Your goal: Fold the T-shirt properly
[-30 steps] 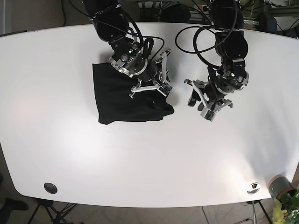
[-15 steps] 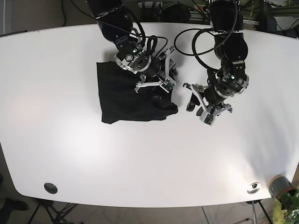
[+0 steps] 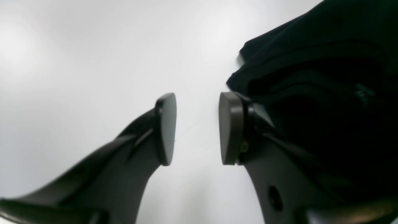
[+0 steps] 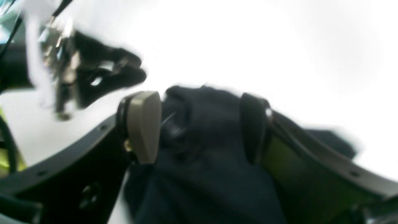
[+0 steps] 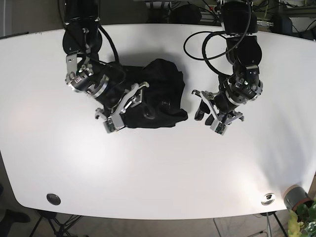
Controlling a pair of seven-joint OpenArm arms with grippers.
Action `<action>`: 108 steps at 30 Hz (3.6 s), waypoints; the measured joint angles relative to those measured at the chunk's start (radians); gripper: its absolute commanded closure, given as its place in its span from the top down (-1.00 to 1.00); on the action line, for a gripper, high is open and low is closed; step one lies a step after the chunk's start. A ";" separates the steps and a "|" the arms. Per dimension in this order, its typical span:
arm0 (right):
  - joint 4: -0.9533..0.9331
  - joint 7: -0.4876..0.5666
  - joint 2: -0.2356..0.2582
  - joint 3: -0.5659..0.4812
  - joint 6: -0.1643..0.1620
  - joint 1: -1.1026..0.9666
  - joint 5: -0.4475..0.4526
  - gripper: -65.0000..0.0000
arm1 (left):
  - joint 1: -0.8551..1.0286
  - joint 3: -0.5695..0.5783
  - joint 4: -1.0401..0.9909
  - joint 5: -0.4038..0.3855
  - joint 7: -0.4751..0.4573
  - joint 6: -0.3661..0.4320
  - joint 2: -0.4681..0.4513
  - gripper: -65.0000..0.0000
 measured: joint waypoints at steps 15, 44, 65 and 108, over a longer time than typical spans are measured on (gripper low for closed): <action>-0.417 0.012 0.125 0.052 -0.001 0.251 0.006 -0.55 | 0.032 0.374 0.111 -0.083 -0.009 0.000 -0.009 -0.35; -0.753 0.220 0.100 0.052 0.083 0.271 -0.230 -0.58 | 0.111 0.336 -0.046 -0.082 -0.011 -0.003 -0.103 -0.35; -0.476 0.225 0.119 0.056 0.085 0.010 -0.220 -0.58 | -0.163 0.341 -0.337 -0.084 -0.092 -0.006 -0.160 -0.35; -0.062 0.033 -0.014 0.160 0.084 -0.159 -0.230 -0.58 | -0.084 0.467 0.081 -0.055 -0.270 0.610 -0.082 0.62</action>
